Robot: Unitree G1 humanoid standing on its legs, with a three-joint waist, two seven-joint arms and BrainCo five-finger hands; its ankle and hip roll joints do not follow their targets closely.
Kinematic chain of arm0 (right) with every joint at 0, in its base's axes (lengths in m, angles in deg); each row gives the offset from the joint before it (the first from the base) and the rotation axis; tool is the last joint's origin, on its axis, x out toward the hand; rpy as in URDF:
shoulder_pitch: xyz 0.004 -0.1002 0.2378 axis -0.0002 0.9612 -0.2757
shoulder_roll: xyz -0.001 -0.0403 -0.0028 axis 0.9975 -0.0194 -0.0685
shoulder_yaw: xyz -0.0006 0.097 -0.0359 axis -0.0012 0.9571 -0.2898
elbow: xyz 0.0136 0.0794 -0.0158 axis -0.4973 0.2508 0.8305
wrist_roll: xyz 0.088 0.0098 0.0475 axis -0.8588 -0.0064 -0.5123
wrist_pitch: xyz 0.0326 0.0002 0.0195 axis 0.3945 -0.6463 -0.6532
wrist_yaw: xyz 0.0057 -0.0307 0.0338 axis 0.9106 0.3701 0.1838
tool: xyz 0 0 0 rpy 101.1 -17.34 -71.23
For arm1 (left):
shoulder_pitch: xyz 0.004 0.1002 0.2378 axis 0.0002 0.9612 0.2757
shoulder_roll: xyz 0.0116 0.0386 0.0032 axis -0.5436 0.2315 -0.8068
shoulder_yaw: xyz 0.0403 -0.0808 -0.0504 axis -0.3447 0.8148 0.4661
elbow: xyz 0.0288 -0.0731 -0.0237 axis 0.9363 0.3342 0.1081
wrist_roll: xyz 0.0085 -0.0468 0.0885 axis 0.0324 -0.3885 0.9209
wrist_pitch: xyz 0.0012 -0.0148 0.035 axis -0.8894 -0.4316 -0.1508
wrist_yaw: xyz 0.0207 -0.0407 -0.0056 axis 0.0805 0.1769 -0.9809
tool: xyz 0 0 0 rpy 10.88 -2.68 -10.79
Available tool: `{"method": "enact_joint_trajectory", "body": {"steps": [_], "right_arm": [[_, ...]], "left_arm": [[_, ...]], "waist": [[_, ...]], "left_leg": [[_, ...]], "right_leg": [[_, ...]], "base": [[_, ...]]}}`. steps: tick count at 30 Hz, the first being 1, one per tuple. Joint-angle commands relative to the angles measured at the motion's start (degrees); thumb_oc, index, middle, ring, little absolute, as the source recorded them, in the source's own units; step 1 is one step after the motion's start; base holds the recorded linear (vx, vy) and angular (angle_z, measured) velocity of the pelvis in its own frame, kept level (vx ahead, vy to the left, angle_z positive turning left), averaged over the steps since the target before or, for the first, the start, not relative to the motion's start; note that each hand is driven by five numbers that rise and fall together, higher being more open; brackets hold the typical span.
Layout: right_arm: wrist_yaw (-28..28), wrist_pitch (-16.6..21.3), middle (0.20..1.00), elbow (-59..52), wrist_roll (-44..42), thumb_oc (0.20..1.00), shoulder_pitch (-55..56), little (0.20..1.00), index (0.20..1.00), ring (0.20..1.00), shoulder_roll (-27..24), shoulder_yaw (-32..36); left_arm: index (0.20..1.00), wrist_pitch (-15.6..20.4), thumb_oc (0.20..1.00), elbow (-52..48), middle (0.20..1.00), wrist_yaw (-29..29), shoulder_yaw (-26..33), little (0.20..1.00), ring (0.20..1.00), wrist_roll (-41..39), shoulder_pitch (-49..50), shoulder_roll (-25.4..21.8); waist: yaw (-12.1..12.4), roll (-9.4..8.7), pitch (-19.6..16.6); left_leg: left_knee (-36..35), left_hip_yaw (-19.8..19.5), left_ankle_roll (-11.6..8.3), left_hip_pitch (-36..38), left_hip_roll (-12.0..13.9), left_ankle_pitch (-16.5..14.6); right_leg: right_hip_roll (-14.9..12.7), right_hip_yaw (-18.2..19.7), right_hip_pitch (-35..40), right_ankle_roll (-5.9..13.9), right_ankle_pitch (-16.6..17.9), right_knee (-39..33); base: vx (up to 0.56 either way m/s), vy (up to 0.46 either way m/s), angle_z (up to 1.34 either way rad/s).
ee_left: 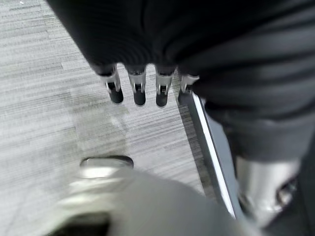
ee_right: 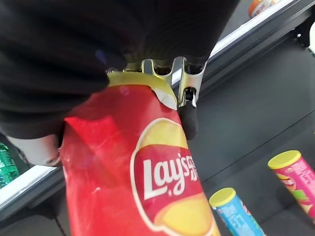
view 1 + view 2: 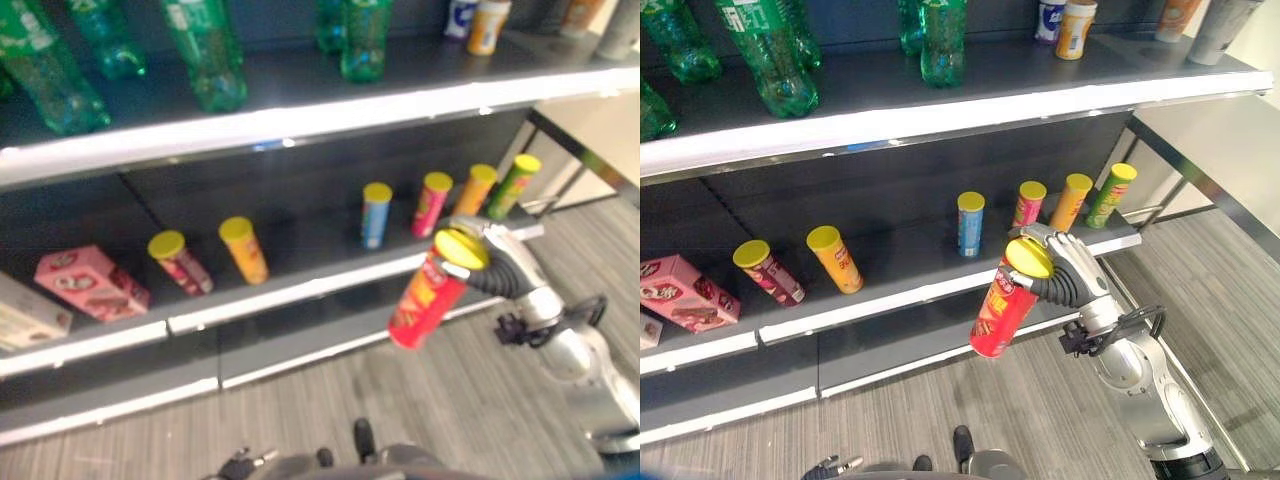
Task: Put the goods on the table back onto the shelves and tidy them up.
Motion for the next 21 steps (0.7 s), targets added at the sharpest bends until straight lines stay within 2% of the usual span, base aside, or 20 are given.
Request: {"method": "enact_joint_trajectory", "body": {"steps": [1,2,3,4,5,6,8,9,11,13,16,21], "right_arm": [[2.89,1.96,0.200,-4.19,-0.60,0.200,-1.41,0.200,0.200,0.200,-1.37,1.92],[3.34,1.91,0.200,-3.62,-0.03,0.200,-2.33,0.200,0.200,0.200,-1.20,0.86],[3.35,1.92,0.200,-3.60,-0.03,0.200,-2.35,0.200,0.200,0.200,-1.20,0.84],[3.55,1.89,0.200,-2.91,0.08,0.200,-3.94,0.200,0.200,0.200,-1.05,-0.54],[3.61,1.91,0.200,-2.78,0.10,0.200,-4.07,0.200,0.200,0.200,-1.09,-0.66],[3.96,1.88,0.200,-2.13,0.15,0.200,-4.89,0.200,0.200,0.200,-1.23,-1.33],[3.95,1.45,0.200,-0.97,0.64,0.200,-5.40,0.200,0.200,0.200,-1.13,-2.89],[3.80,1.12,0.200,-0.52,1.09,0.200,-4.84,0.200,0.200,0.200,-1.49,-3.20],[3.17,1.07,0.200,-0.54,2.23,0.200,-3.85,0.200,0.200,0.200,-1.48,-2.98],[3.19,1.03,0.200,-0.35,2.51,0.200,-3.90,0.200,0.200,0.200,-1.39,-3.04],[2.87,0.70,0.200,0.84,2.91,0.200,-5.22,0.200,0.200,0.200,-0.27,-4.90],[3.42,0.84,0.200,2.28,4.19,0.200,-4.47,0.200,0.200,0.200,0.68,-6.24]], "left_arm": [[1.000,0.52,1.000,-0.47,1.000,-0.23,-2.42,1.000,1.000,-2.11,1.04,3.12],[1.000,0.54,1.000,-0.66,1.000,-0.58,-2.92,1.000,1.000,-2.09,1.34,2.95],[1.000,0.54,1.000,-0.67,1.000,-0.58,-2.90,1.000,1.000,-2.08,1.35,2.95],[1.000,0.49,1.000,0.01,1.000,-1.08,-3.52,1.000,1.000,-1.78,1.44,2.86],[1.000,0.51,1.000,0.04,1.000,-1.10,-3.48,1.000,1.000,-1.78,1.42,2.92],[1.000,0.54,1.000,0.36,1.000,-1.41,-3.73,1.000,1.000,-1.72,1.25,2.94],[1.000,0.65,1.000,0.74,1.000,-2.12,-4.09,1.000,1.000,-1.01,1.22,3.35],[1.000,0.55,1.000,0.80,1.000,-1.87,-4.00,1.000,1.000,-1.94,1.40,3.64],[1.000,0.58,1.000,0.74,1.000,-1.93,-3.53,1.000,1.000,-2.06,0.93,3.38],[1.000,0.56,1.000,0.67,1.000,-1.95,-3.47,1.000,1.000,-1.94,0.78,3.12],[1.000,0.36,1.000,1.44,1.000,-1.95,-3.22,1.000,1.000,-0.69,0.61,2.38],[1.000,0.38,1.000,2.12,1.000,-1.70,-2.71,1.000,1.000,-0.46,0.52,2.18]], "waist": [[0.48,-0.47,-1.12],[0.95,-0.79,-1.94],[0.99,-0.88,-1.89],[1.48,0.09,-2.33],[1.39,0.08,-2.34],[1.54,0.50,-2.32],[2.03,1.01,-2.09],[2.15,2.25,-2.89],[1.87,3.27,-4.09],[1.98,3.42,-4.43],[2.09,3.18,-4.83],[2.27,2.68,-5.08]], "left_leg": [[-4.47,2.56,1.62,-1.07,5.01,1.66],[-13.40,2.16,2.35,0.55,8.27,1.93],[-13.73,2.24,2.36,0.79,8.21,2.10],[-22.83,-0.07,1.37,1.32,11.19,6.60],[-23.85,-0.07,1.26,1.80,11.24,7.15],[-26.99,-0.53,0.47,1.52,12.54,9.24],[-30.85,-0.57,-0.42,-0.19,14.14,11.03],[-32.23,-0.68,-1.14,2.55,14.67,11.27],[-34.38,0.20,-2.24,4.89,14.20,11.79],[-35.15,0.69,-2.35,5.53,13.88,11.77],[-36.12,3.01,-1.66,6.98,13.00,10.54],[-36.12,3.90,-1.07,7.20,12.66,9.74]], "right_leg": [[-1.72,2.06,1.60,5.46,-3.05,2.17],[-2.90,1.76,1.25,5.91,-4.00,2.39],[-2.98,1.81,1.31,5.91,-4.02,2.40],[-3.06,2.03,1.56,6.30,-5.00,2.14],[-3.04,1.99,1.55,6.21,-4.99,2.17],[-3.30,2.12,1.89,6.43,-5.61,2.07],[-4.12,2.07,2.98,6.80,-6.62,1.50],[-4.51,2.61,4.03,7.66,-6.73,0.72],[-5.41,2.49,4.44,8.25,-6.40,-0.13],[-6.00,2.60,4.09,8.57,-6.17,-0.27],[-7.64,3.89,2.39,9.86,-4.22,-1.46],[-8.04,4.54,1.64,10.51,-3.31,-2.37]], "base": [[0.17,0.143,-0.07],[0.10,0.080,-0.10],[0.18,0.222,-0.17],[0.08,0.133,-0.11],[0.11,0.204,-0.09],[0.06,0.116,0.03],[0.11,0.248,0.08],[0.16,0.312,-0.10],[0.15,0.239,-0.29],[0.07,0.163,-0.21],[0.03,0.152,-0.25],[0.00,0.046,-0.21]]}}
